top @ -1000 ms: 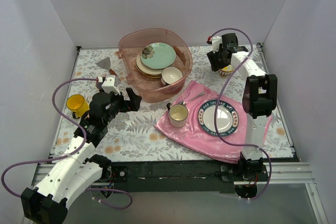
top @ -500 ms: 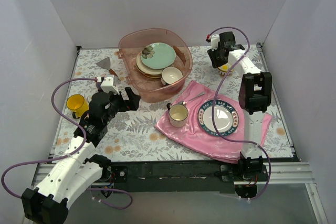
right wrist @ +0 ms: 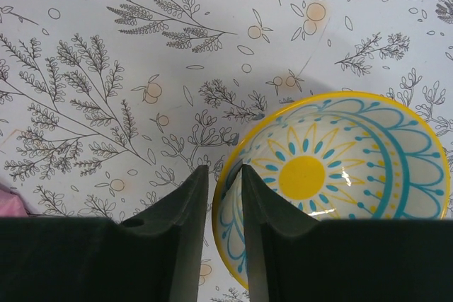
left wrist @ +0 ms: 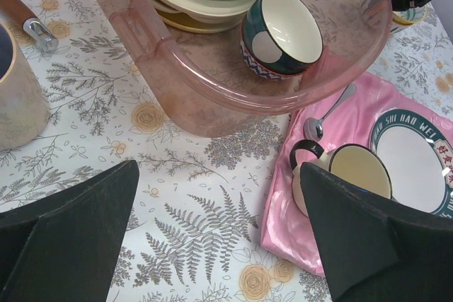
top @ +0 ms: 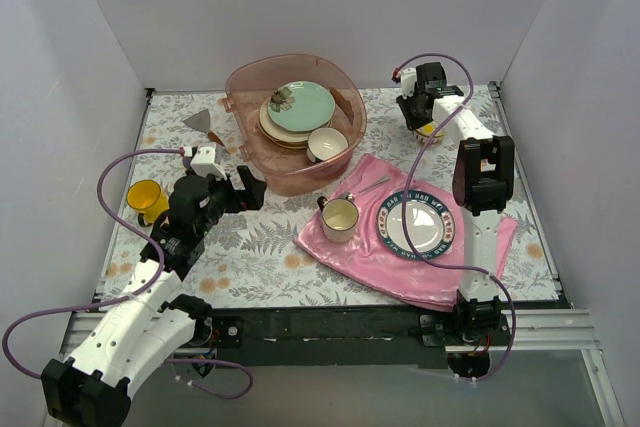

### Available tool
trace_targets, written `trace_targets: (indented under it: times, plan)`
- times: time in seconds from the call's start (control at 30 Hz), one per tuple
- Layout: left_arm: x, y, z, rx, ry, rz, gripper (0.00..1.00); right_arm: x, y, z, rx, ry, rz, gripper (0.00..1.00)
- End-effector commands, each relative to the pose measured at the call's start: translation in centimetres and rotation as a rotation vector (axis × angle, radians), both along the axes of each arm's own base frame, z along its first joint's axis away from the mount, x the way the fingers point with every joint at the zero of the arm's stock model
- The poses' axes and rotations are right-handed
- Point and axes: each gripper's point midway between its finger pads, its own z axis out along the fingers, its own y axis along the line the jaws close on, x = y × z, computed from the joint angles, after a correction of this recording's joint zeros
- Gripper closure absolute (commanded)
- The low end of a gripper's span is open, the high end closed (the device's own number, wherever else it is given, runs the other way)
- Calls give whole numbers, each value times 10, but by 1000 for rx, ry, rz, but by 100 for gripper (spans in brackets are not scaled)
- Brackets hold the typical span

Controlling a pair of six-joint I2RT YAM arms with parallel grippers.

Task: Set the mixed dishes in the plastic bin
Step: Pick up the bowl from the center of the board.

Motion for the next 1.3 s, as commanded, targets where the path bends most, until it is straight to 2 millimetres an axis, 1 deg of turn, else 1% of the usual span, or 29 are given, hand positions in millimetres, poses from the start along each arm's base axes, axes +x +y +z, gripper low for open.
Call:
trace_targets:
  times: [0.0,0.07,0.23,0.33,0.37,0.53,0.6,0.67,0.9,1.03,1.13,1.27]
  plan:
    - [3,5,9,7,-34,17,2,15,0,22,6,-63,-10,71]
    - [3,5,9,6,-34,17,2,14,1,22,8,-62,-8,75]
    - [3,6,9,6,-34,18,2,14,1,30,14,-74,-6,80]
    - [3,6,9,6,-35,20,2,13,1,32,15,-75,-5,80]
    - [3,6,9,5,-35,19,2,12,1,34,17,-80,-4,82]
    - [3,6,9,5,-35,17,2,12,0,42,21,-90,-6,82]
    - [3,6,10,5,-37,19,2,11,-1,44,22,-91,-4,83]
    - [3,7,11,3,-41,20,2,11,-2,50,24,-103,-5,85]
    - [2,6,10,3,-38,17,2,8,-2,61,29,-122,0,86]
    - [3,7,11,1,-39,19,2,6,-3,61,25,-121,5,87]
    - [3,7,10,0,-37,20,2,5,-4,64,22,-126,9,91]
    - [3,7,12,-4,-42,19,2,3,-5,74,9,-147,26,98]
